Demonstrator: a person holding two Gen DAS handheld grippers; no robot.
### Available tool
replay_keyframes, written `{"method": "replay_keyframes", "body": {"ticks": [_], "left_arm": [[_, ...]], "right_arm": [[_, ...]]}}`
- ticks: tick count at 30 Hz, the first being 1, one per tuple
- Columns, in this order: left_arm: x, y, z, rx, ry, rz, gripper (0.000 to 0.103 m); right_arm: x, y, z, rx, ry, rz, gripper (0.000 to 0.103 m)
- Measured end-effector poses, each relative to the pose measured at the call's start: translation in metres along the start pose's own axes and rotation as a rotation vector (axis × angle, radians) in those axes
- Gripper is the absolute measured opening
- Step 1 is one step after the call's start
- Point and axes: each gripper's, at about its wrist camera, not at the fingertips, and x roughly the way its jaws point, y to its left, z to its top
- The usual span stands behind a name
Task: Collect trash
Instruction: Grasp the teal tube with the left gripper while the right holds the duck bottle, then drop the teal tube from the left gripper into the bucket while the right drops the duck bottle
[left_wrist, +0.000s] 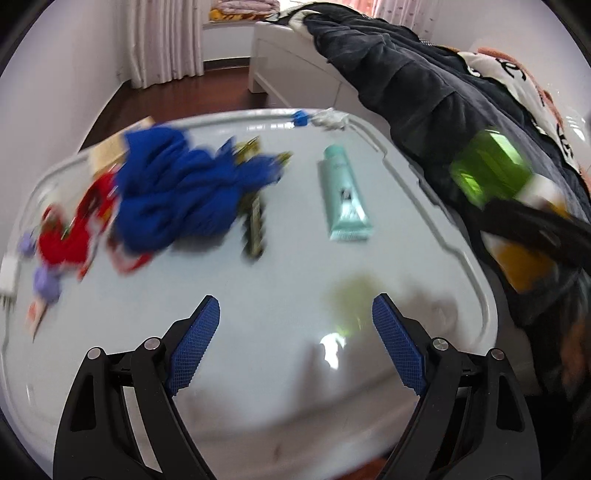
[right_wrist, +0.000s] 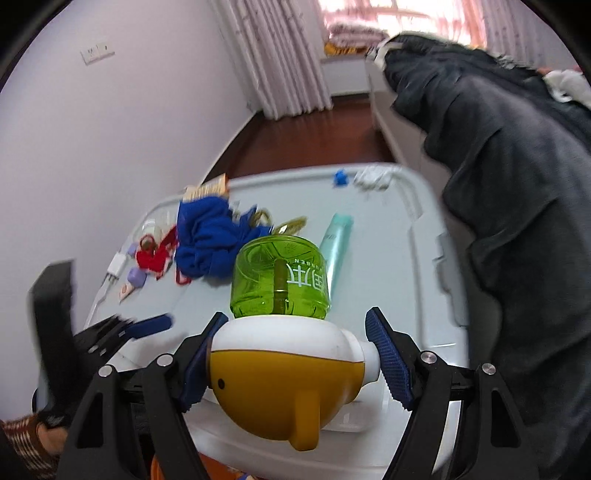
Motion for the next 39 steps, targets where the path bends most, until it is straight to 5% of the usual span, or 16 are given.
{"method": "replay_keyframes", "body": {"ticks": [4, 9, 10, 12, 14, 20, 29, 34, 39], "left_arm": [[0.041, -0.016, 0.042, -0.041, 0.017, -0.026, 0.083], [0.087, -0.040, 0.073, -0.002, 0.010, 0.043, 0.081], [0.099, -0.042, 0.077, -0.001, 0.020, 0.060, 0.077], [0.115, -0.043, 0.080, 0.003, 0.049, 0.070, 0.050], [0.119, -0.045, 0.080, 0.038, 0.022, 0.105, 0.036], [0.103, -0.038, 0.067, 0.047, 0.016, 0.125, 0.035], [-0.015, -0.003, -0.002, 0.044, -0.024, 0.157, 0.035], [-0.077, 0.012, -0.083, 0.043, 0.043, 0.138, 0.035], [-0.092, 0.017, -0.161, 0.028, 0.172, 0.073, 0.035]], "right_arm": [[-0.014, -0.028, 0.008, 0.060, -0.069, -0.029, 0.075], [-0.007, -0.054, 0.006, 0.090, -0.057, -0.075, 0.075], [-0.006, -0.057, 0.005, 0.094, -0.054, -0.078, 0.075], [-0.004, -0.066, 0.003, 0.107, -0.049, -0.080, 0.075], [-0.004, -0.070, 0.003, 0.112, -0.050, -0.084, 0.075], [-0.008, -0.065, 0.002, 0.099, -0.061, -0.073, 0.075], [-0.021, -0.004, -0.019, -0.002, -0.058, 0.034, 0.075], [-0.010, 0.043, -0.090, -0.013, 0.090, 0.131, 0.075], [0.012, 0.077, -0.175, -0.019, 0.281, 0.155, 0.075]]}}
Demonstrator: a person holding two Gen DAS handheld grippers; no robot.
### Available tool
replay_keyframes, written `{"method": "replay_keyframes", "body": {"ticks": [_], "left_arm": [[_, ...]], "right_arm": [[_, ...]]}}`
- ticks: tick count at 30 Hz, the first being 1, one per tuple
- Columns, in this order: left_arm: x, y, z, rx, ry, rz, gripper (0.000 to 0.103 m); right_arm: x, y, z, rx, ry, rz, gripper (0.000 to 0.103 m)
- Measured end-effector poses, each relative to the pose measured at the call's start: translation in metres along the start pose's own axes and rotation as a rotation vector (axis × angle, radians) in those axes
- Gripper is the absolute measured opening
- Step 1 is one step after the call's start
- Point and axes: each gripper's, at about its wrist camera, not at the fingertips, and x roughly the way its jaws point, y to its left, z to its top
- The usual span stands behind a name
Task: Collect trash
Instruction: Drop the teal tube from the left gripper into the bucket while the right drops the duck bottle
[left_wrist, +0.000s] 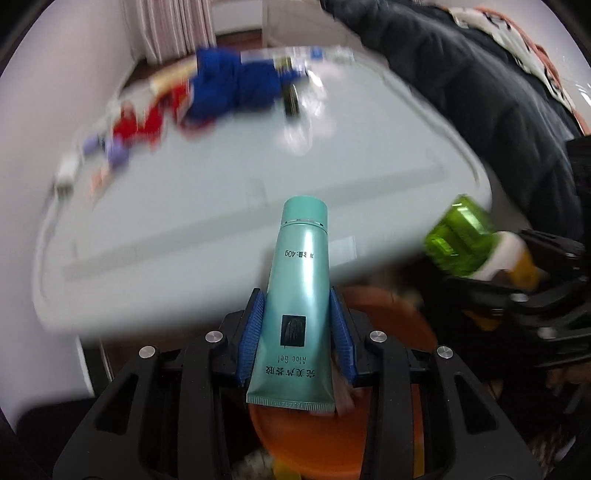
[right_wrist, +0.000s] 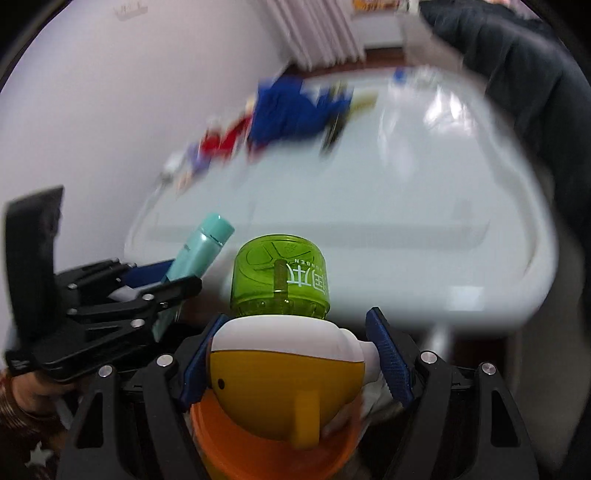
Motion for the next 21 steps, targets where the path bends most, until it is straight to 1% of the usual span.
{"method": "replay_keyframes", "body": {"ticks": [1, 2, 3, 5, 8, 10, 11, 12, 13, 14, 15, 18, 21], "left_arm": [[0.005, 0.000, -0.019, -0.006, 0.044, -0.021, 0.035], [0.008, 0.001, -0.030, -0.013, 0.069, -0.032, 0.035], [0.011, 0.002, -0.038, -0.021, 0.086, -0.040, 0.035], [0.023, 0.005, -0.055, -0.048, 0.147, -0.059, 0.035], [0.034, 0.008, -0.064, -0.072, 0.203, -0.068, 0.036], [0.037, 0.007, -0.065, -0.074, 0.219, -0.065, 0.036], [0.037, 0.006, -0.067, -0.072, 0.227, -0.064, 0.044], [0.037, 0.005, -0.066, -0.072, 0.237, -0.050, 0.059], [0.037, 0.005, -0.067, -0.074, 0.234, -0.040, 0.065], [0.036, 0.006, -0.066, -0.075, 0.229, -0.035, 0.069], [0.034, 0.008, -0.066, -0.076, 0.222, -0.034, 0.069], [0.030, 0.013, -0.060, -0.098, 0.193, -0.045, 0.069], [0.021, 0.021, -0.048, -0.125, 0.144, -0.054, 0.069]], "right_arm": [[0.012, 0.003, -0.014, 0.008, 0.042, -0.001, 0.075], [0.018, 0.007, -0.023, 0.010, 0.064, -0.005, 0.075], [0.028, 0.010, -0.034, 0.012, 0.093, -0.014, 0.075], [0.039, 0.014, -0.044, 0.000, 0.132, -0.033, 0.075], [0.052, 0.020, -0.049, -0.039, 0.181, -0.066, 0.075], [0.059, 0.023, -0.048, -0.065, 0.210, -0.094, 0.076], [0.062, 0.024, -0.049, -0.074, 0.224, -0.111, 0.076], [0.064, 0.024, -0.050, -0.076, 0.232, -0.114, 0.079], [0.063, 0.023, -0.049, -0.068, 0.227, -0.113, 0.082], [0.062, 0.022, -0.049, -0.064, 0.222, -0.115, 0.083], [0.057, 0.020, -0.051, -0.058, 0.213, -0.117, 0.085], [0.051, 0.012, -0.049, -0.030, 0.188, -0.110, 0.086], [0.041, 0.006, -0.041, 0.003, 0.153, -0.089, 0.086]]}}
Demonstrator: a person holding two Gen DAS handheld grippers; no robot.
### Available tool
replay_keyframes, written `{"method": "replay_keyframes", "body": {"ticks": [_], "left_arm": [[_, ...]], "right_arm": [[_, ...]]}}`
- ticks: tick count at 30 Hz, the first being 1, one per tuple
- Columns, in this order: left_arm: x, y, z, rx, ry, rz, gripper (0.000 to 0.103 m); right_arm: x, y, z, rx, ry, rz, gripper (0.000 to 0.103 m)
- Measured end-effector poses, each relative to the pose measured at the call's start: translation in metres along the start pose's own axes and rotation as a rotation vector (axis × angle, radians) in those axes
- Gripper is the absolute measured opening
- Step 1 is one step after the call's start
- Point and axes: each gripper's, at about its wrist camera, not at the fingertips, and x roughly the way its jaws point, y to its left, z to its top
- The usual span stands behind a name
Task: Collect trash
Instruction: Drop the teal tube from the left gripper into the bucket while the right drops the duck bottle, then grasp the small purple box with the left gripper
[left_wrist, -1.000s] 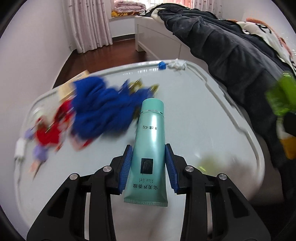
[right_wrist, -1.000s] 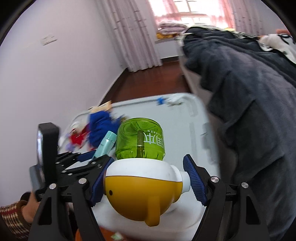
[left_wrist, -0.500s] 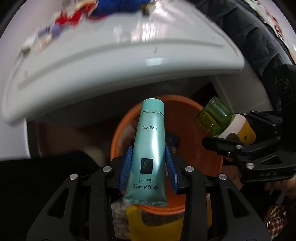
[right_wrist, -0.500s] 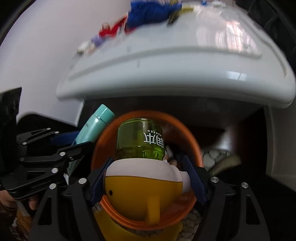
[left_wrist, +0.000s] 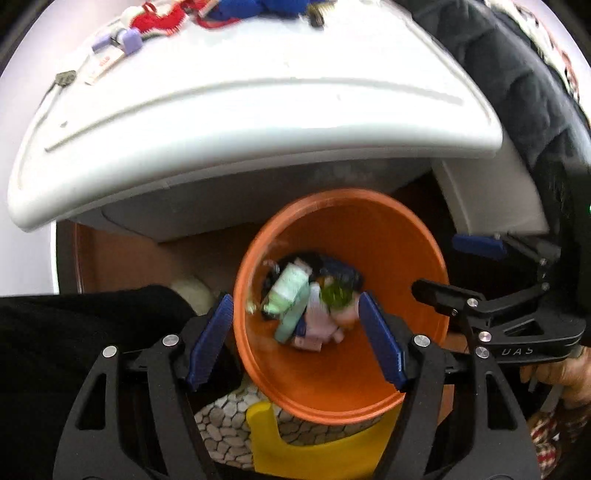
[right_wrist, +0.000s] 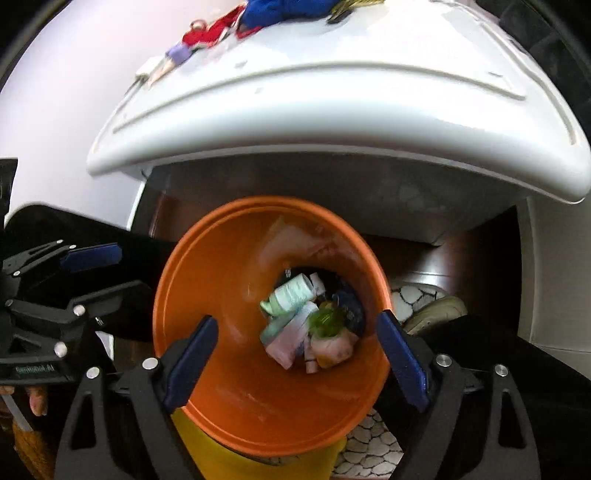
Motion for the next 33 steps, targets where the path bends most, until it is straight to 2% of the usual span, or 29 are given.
{"method": "replay_keyframes", "body": {"ticks": [2, 4, 6, 10, 14, 18, 20, 24, 29, 31, 32, 33], "left_arm": [[-0.014, 0.009, 0.014, -0.014, -0.065, 0.010, 0.069], [-0.030, 0.020, 0.031, -0.021, -0.147, 0.053, 0.069], [-0.045, 0.036, 0.053, -0.044, -0.220, 0.088, 0.069], [-0.063, 0.073, 0.102, -0.115, -0.316, 0.131, 0.069], [-0.055, 0.100, 0.146, -0.165, -0.338, 0.164, 0.069], [-0.044, 0.136, 0.179, -0.232, -0.315, 0.156, 0.069], [-0.035, 0.147, 0.193, -0.263, -0.308, 0.135, 0.069], [-0.020, 0.157, 0.216, -0.261, -0.324, 0.162, 0.069], [0.000, 0.164, 0.228, -0.263, -0.314, 0.215, 0.069], [0.008, 0.164, 0.229, -0.270, -0.295, 0.214, 0.064], [0.010, 0.163, 0.230, -0.258, -0.290, 0.225, 0.056], [0.012, 0.162, 0.231, -0.239, -0.288, 0.239, 0.041]], "right_arm": [[-0.012, -0.002, 0.011, 0.016, -0.034, 0.033, 0.086], [-0.027, -0.001, 0.027, 0.016, -0.069, 0.039, 0.086], [-0.050, 0.003, 0.049, 0.001, -0.125, 0.043, 0.086], [-0.092, 0.024, 0.105, -0.037, -0.242, 0.043, 0.091], [-0.112, 0.041, 0.171, -0.057, -0.340, 0.059, 0.092], [-0.108, 0.047, 0.206, -0.070, -0.394, 0.042, 0.094], [-0.099, 0.043, 0.209, -0.068, -0.409, 0.037, 0.094], [-0.073, 0.038, 0.213, -0.043, -0.358, 0.093, 0.094], [-0.063, 0.046, 0.210, -0.093, -0.345, 0.054, 0.094], [-0.063, 0.046, 0.209, -0.108, -0.345, 0.044, 0.094], [-0.062, 0.046, 0.208, -0.111, -0.346, 0.040, 0.094], [-0.061, 0.045, 0.208, -0.111, -0.343, 0.041, 0.094]]}}
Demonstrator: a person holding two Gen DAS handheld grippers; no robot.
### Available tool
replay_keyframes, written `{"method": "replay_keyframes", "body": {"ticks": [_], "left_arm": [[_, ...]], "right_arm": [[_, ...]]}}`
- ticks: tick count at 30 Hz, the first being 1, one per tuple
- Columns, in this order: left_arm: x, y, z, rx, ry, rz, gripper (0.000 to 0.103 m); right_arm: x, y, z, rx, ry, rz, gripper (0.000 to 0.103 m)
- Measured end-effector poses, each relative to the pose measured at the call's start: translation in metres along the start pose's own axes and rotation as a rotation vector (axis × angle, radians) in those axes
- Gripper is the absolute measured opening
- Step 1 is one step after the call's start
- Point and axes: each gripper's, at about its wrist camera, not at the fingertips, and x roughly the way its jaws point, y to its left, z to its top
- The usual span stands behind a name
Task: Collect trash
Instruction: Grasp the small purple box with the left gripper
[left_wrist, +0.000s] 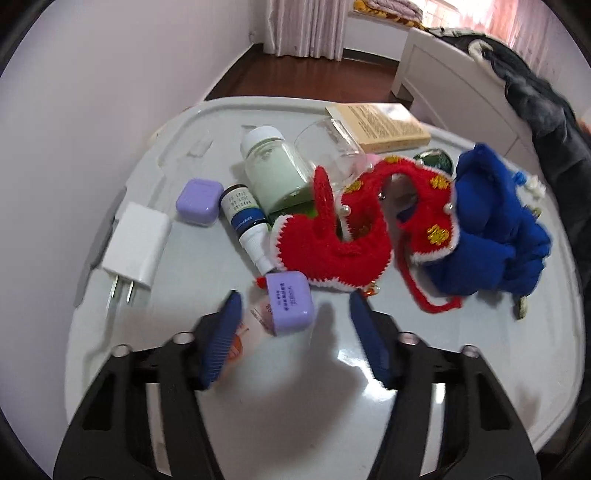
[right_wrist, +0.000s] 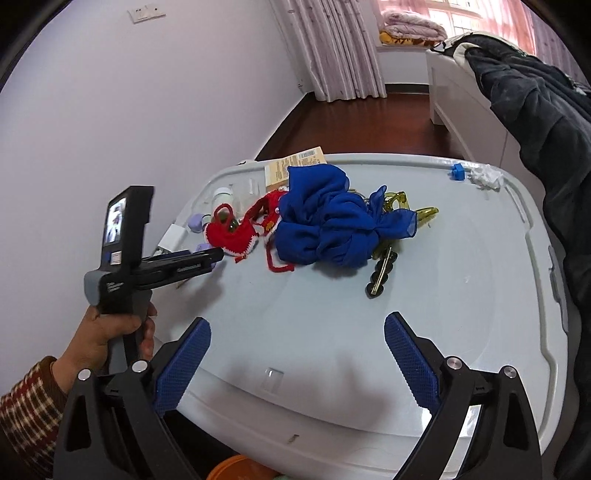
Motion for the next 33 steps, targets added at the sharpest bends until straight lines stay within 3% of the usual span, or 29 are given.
{"method": "replay_keyframes", "body": {"ticks": [1, 5, 11, 17, 21, 25, 33], "left_arm": [[0.002, -0.002, -0.001, 0.021, 0.003, 0.014, 0.033], [-0.011, 0.000, -0.005, -0.010, -0.040, -0.020, 0.028], [-0.048, -0.020, -0.024, 0.016, -0.086, -0.184, 0.027], [-0.079, -0.055, -0.033, 0.118, -0.137, -0.308, 0.027], [-0.089, -0.074, -0.037, 0.178, -0.158, -0.350, 0.027], [-0.091, -0.085, -0.034, 0.197, -0.158, -0.378, 0.027], [-0.094, -0.063, -0.029, 0.151, -0.157, -0.391, 0.027]], "right_arm": [[0.000, -0.001, 0.000, 0.001, 0.002, 0.002, 0.094], [0.000, -0.004, -0.001, -0.006, -0.001, -0.006, 0.094], [0.003, -0.024, -0.002, 0.020, -0.004, -0.062, 0.094], [0.010, -0.057, -0.001, 0.078, -0.013, -0.150, 0.094], [0.022, -0.073, 0.009, 0.113, -0.013, -0.197, 0.094], [0.037, -0.066, 0.028, 0.033, -0.030, -0.265, 0.093], [0.075, -0.032, 0.068, -0.059, -0.033, -0.169, 0.093]]}}
